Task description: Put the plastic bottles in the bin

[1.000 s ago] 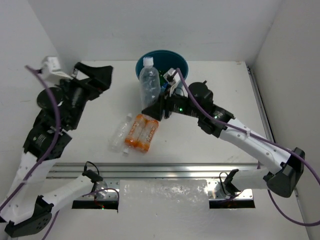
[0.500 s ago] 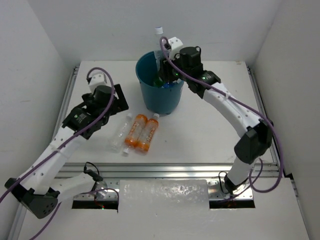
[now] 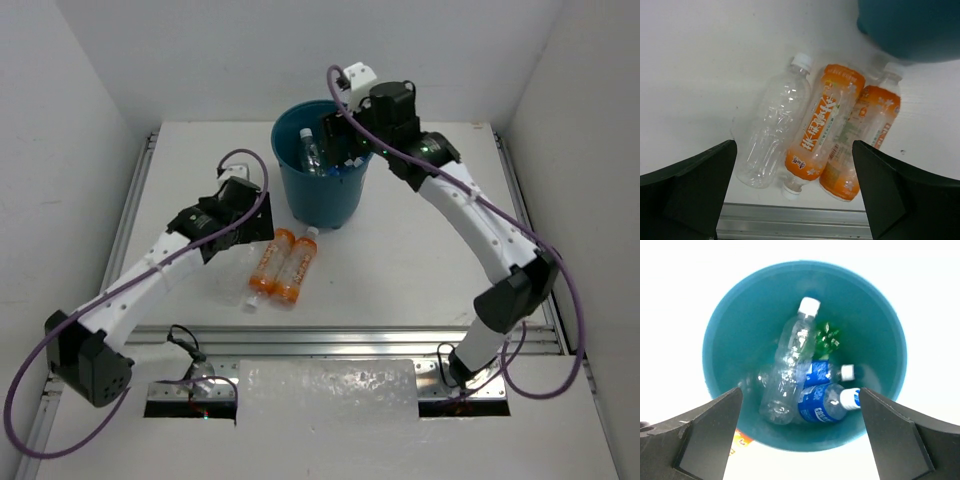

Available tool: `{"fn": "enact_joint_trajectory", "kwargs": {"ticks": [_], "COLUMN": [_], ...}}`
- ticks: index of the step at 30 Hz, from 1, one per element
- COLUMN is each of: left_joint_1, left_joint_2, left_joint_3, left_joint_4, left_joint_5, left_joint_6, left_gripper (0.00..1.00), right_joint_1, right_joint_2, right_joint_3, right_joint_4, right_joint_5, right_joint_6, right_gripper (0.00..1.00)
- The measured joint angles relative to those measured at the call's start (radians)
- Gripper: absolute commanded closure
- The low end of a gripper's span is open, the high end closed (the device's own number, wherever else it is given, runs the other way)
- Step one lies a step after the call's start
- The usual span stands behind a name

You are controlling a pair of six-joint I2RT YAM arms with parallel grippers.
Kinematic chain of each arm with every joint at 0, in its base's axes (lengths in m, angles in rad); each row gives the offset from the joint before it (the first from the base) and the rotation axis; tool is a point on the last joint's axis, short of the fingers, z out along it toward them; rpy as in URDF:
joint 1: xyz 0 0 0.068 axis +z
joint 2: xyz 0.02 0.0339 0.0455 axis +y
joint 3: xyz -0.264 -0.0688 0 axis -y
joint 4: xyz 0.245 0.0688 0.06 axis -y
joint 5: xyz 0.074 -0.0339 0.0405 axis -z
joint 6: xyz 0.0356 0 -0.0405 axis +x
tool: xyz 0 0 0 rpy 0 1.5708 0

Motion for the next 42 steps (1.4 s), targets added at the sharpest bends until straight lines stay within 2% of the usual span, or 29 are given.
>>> {"fn": "enact_joint_trajectory", "kwargs": {"ticks": [4, 8, 13, 19, 24, 25, 29, 30, 32, 33, 34, 37, 42], "left_joint_1": [0.027, 0.063, 0.132, 0.215, 0.216, 0.216, 0.232, 0.238, 0.257, 0.267, 0.275, 0.287, 0.287], "left_joint_2": [0.111, 0.177, 0.205, 0.292, 0.380, 0.401, 0.418, 0.418, 0.418, 0.418, 0.418, 0.412, 0.287], "left_joint_3": [-0.014, -0.024, -0.060, -0.115, -0.154, -0.156, -0.156, -0.155, -0.154, -0.153, -0.152, -0.148, -0.143], "left_joint_4": [0.016, 0.021, 0.065, 0.114, 0.138, 0.140, 0.146, 0.146, 0.150, 0.149, 0.149, 0.143, 0.120], "left_joint_5": [0.043, 0.083, 0.143, 0.206, 0.252, 0.252, 0.233, 0.225, 0.208, 0.200, 0.194, 0.177, 0.164], "left_joint_6": [0.019, 0.040, 0.075, 0.113, 0.131, 0.134, 0.123, 0.121, 0.116, 0.111, 0.108, 0.091, 0.057], "left_gripper": [0.05, 0.11, 0.13, 0.16, 0.25, 0.33, 0.51, 0.63, 0.73, 0.89, 0.94, 1.00, 1.00], "right_joint_1": [-0.001, -0.001, -0.001, 0.000, 0.000, 0.000, 0.000, 0.000, 0.000, 0.000, 0.000, 0.000, 0.005], "right_joint_2": [-0.163, -0.422, -0.661, -0.749, -0.772, -0.780, -0.808, -0.814, -0.822, -0.825, -0.826, -0.826, -0.824], "right_joint_3": [-0.053, -0.258, -0.492, -0.647, -0.695, -0.702, -0.719, -0.723, -0.731, -0.736, -0.742, -0.776, -0.874], "right_joint_4": [0.008, 0.050, 0.104, 0.114, 0.107, 0.108, 0.108, 0.109, 0.116, 0.122, 0.127, 0.156, 0.217], "right_joint_5": [-0.003, -0.053, -0.152, -0.271, -0.313, -0.319, -0.340, -0.344, -0.352, -0.359, -0.367, -0.409, -0.503], "right_joint_6": [0.010, 0.044, 0.110, 0.172, 0.183, 0.185, 0.192, 0.195, 0.199, 0.202, 0.203, 0.214, 0.272], "right_gripper": [0.01, 0.01, 0.01, 0.01, 0.01, 0.01, 0.01, 0.01, 0.01, 0.01, 0.01, 0.01, 0.01]}}
